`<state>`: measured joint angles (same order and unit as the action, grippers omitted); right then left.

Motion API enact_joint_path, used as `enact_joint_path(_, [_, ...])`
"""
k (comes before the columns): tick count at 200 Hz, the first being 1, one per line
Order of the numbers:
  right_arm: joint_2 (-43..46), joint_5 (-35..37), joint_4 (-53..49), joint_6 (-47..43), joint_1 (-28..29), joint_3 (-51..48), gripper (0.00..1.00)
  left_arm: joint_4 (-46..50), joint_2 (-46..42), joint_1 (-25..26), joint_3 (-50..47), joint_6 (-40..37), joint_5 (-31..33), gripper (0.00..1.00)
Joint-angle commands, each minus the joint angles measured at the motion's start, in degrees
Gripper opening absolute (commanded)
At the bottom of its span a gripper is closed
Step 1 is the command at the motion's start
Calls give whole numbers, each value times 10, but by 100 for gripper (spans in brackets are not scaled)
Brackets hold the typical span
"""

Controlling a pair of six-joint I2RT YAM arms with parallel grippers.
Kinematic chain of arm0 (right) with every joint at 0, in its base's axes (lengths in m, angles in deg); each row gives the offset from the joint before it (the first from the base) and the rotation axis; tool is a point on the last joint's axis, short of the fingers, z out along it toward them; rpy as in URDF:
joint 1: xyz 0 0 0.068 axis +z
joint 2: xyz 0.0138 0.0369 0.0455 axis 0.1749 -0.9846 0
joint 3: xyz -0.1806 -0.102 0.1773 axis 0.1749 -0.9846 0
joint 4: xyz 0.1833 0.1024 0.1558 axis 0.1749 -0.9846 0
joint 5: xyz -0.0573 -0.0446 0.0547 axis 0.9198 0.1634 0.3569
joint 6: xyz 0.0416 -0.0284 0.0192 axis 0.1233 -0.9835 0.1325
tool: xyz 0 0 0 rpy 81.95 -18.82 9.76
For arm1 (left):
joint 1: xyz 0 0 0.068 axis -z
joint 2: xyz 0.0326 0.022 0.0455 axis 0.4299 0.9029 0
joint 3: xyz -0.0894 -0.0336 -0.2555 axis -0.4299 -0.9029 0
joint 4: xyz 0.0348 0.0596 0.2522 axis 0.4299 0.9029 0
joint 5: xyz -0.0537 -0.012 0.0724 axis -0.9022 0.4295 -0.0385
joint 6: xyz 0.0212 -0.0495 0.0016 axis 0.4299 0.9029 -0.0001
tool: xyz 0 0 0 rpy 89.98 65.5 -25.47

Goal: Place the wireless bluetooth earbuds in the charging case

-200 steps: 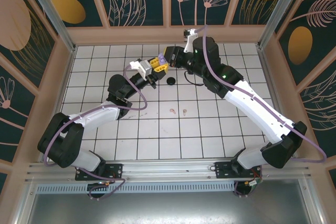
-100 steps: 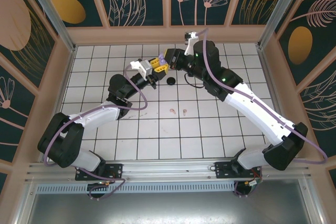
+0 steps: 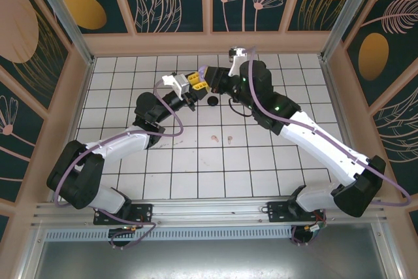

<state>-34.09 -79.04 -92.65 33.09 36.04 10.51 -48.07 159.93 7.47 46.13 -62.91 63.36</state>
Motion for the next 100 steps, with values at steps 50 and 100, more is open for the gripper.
enact_joint_path(50, [18,48,-32,9,-1,26,54,-33,-11,1,21,13,0,0])
enact_joint_path(100, [40,35,-52,8,-10,58,60,-25,-10,1,11,7,4,0])
